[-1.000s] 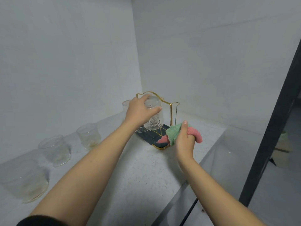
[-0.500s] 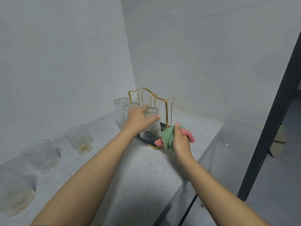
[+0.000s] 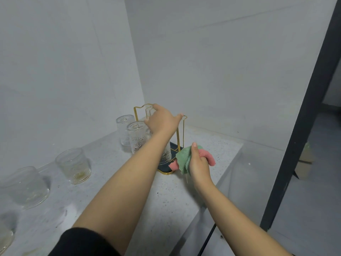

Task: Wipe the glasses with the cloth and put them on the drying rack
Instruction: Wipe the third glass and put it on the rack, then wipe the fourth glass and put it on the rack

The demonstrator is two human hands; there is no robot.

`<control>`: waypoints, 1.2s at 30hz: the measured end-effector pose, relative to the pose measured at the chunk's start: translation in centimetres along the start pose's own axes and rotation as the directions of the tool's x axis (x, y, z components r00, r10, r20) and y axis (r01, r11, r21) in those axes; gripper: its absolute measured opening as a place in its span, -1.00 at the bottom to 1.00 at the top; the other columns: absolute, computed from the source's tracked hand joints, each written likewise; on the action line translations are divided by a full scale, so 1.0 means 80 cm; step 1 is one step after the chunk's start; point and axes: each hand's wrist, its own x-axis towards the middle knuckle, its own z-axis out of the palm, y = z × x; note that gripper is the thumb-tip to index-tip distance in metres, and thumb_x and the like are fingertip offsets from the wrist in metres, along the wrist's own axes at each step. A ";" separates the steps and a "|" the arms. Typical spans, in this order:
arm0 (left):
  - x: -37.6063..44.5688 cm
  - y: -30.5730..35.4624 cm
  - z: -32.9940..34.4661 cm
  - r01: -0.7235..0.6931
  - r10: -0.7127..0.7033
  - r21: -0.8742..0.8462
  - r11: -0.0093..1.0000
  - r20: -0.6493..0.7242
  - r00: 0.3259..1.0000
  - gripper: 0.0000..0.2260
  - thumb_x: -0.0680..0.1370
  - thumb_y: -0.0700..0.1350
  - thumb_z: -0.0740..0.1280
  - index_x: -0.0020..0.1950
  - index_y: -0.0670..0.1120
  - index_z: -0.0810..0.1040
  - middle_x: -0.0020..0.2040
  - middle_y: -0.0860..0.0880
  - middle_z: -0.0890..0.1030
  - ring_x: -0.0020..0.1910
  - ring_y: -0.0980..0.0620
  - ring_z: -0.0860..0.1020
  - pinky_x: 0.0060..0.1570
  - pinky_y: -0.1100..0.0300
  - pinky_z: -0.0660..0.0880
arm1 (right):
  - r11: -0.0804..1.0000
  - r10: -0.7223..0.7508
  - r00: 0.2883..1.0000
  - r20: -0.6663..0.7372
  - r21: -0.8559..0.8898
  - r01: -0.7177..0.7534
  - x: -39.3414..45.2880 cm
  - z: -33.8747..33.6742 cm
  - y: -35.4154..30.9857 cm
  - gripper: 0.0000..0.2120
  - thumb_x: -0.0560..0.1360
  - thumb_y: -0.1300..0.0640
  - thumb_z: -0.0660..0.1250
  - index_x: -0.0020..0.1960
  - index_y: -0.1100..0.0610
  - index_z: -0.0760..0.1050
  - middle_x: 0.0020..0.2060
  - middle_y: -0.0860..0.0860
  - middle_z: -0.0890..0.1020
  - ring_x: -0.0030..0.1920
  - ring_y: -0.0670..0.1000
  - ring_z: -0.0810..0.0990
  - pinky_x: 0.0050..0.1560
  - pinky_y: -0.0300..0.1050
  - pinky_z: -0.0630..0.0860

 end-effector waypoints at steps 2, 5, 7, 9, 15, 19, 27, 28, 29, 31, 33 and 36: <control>0.000 0.003 0.005 -0.022 0.023 0.034 0.999 -0.011 1.000 -0.37 0.56 0.09 0.29 0.41 -0.32 0.19 0.14 -0.13 0.62 0.19 -0.16 0.56 0.23 0.01 0.30 | 1.000 0.002 1.000 0.005 0.014 -0.002 0.006 -0.002 0.000 -0.45 0.62 -0.09 -0.01 -0.10 0.32 0.57 -0.29 0.25 0.66 -0.25 -0.02 0.63 -0.24 -0.33 0.50; 0.000 -0.001 0.000 -0.030 0.030 -0.019 0.999 0.026 0.999 -0.44 0.56 -0.04 0.27 0.42 -0.34 0.19 0.03 -0.10 0.61 0.15 -0.16 0.56 0.16 0.03 0.37 | 0.999 -0.013 1.000 0.017 0.050 0.012 0.008 0.000 -0.002 -0.43 0.62 -0.08 -0.01 -0.06 0.37 0.55 -0.31 0.32 0.65 -0.24 0.09 0.67 -0.19 -0.27 0.55; -0.001 -0.010 -0.005 -0.043 0.049 -0.081 0.996 0.063 0.997 -0.47 0.55 -0.08 0.27 0.42 -0.30 0.23 0.00 -0.11 0.59 0.12 -0.18 0.57 0.05 0.05 0.44 | 0.997 -0.025 0.999 0.033 0.075 0.023 0.006 0.003 -0.003 -0.43 0.61 -0.09 -0.01 -0.04 0.38 0.52 -0.30 0.35 0.64 -0.28 0.10 0.68 -0.15 -0.14 0.61; -0.002 -0.020 -0.013 -0.081 0.092 -0.106 0.991 0.104 0.990 -0.52 0.53 -0.10 0.28 0.40 -0.25 0.29 0.02 -0.13 0.59 0.11 -0.20 0.56 0.00 0.05 0.46 | 0.997 -0.030 0.998 0.051 0.074 0.026 -0.002 0.007 -0.006 -0.47 0.62 -0.06 0.00 0.00 0.38 0.50 -0.24 0.35 0.64 -0.39 -0.04 0.66 -0.32 -0.34 0.56; -0.003 -0.058 -0.051 -0.131 0.233 -0.344 0.930 0.274 0.933 -0.52 0.52 -0.35 0.20 0.43 -0.06 0.40 0.09 -0.04 0.56 0.17 -0.07 0.55 0.14 0.07 0.50 | 0.994 -0.103 0.993 0.049 0.046 0.101 -0.023 0.033 -0.008 -0.54 0.62 -0.04 0.02 -0.20 0.22 0.52 -0.40 0.17 0.64 -0.35 -0.02 0.67 -0.27 -0.31 0.50; -0.002 -0.081 -0.071 -0.194 0.295 -0.326 0.925 0.297 0.908 -0.45 0.55 -0.43 0.13 0.46 0.00 0.41 0.17 -0.06 0.61 0.16 0.02 0.50 0.03 0.24 0.39 | 0.992 -0.107 0.993 0.043 -0.055 0.109 -0.027 0.049 -0.004 -0.45 0.61 -0.10 0.01 -0.24 0.21 0.60 -0.34 0.17 0.67 -0.17 0.06 0.65 -0.16 -0.24 0.49; 0.016 -0.136 -0.094 -0.136 0.264 -0.393 0.910 0.294 0.919 -0.50 0.59 -0.47 0.12 0.41 -0.04 0.48 0.10 0.01 0.62 0.24 0.13 0.47 0.05 0.42 0.38 | 0.992 -0.108 0.981 0.160 -0.054 0.118 -0.046 0.075 -0.004 -0.47 0.62 -0.04 0.00 -0.33 0.15 0.56 -0.54 -0.07 0.62 -0.38 -0.25 0.60 -0.22 -0.46 0.44; 0.018 -0.142 -0.095 -0.131 0.261 -0.403 0.906 0.287 0.922 -0.51 0.59 -0.47 0.13 0.41 -0.04 0.48 0.11 0.00 0.62 0.24 0.14 0.47 0.02 0.41 0.36 | 0.992 -0.106 0.981 0.165 -0.056 0.116 -0.047 0.077 -0.005 -0.48 0.63 -0.03 0.01 -0.33 0.15 0.55 -0.57 -0.09 0.61 -0.40 -0.28 0.58 -0.28 -0.51 0.41; 0.019 -0.148 -0.096 -0.129 0.260 -0.413 0.902 0.280 0.924 -0.52 0.60 -0.45 0.14 0.41 -0.04 0.48 0.14 -0.01 0.63 0.23 0.15 0.46 0.06 0.39 0.33 | 0.993 -0.093 0.982 0.164 -0.061 0.104 -0.048 0.080 -0.006 -0.50 0.62 -0.03 0.01 -0.34 0.12 0.53 -0.59 -0.12 0.59 -0.41 -0.29 0.57 -0.30 -0.51 0.41; 0.019 -0.157 -0.097 -0.123 0.264 -0.446 0.887 0.269 0.926 -0.55 0.61 -0.43 0.16 0.40 -0.05 0.48 0.20 -0.03 0.63 0.23 0.17 0.45 0.18 0.35 0.28 | 0.994 -0.064 0.985 0.162 -0.081 0.078 -0.050 0.084 -0.006 -0.52 0.62 -0.05 0.03 -0.36 0.08 0.50 -0.57 -0.11 0.57 -0.37 -0.24 0.56 -0.25 -0.42 0.42; 0.017 -0.162 -0.097 -0.116 0.269 -0.474 0.873 0.269 0.925 -0.57 0.61 -0.43 0.16 0.40 -0.08 0.48 0.23 -0.03 0.61 0.25 0.18 0.45 0.23 0.36 0.28 | 0.994 -0.046 0.985 0.167 -0.090 0.062 -0.052 0.088 -0.007 -0.55 0.61 -0.08 0.04 -0.31 0.09 0.50 -0.43 -0.10 0.59 -0.28 -0.19 0.54 -0.24 -0.36 0.38; 0.016 -0.166 -0.096 -0.100 0.263 -0.509 0.855 0.258 0.930 -0.59 0.61 -0.42 0.17 0.40 -0.11 0.48 0.27 -0.06 0.60 0.34 0.10 0.46 0.36 0.27 0.30 | 0.995 -0.032 0.984 0.178 -0.089 0.048 -0.057 0.092 -0.007 -0.55 0.60 -0.10 0.03 -0.26 0.12 0.50 -0.32 -0.02 0.58 -0.21 -0.09 0.55 -0.26 -0.33 0.37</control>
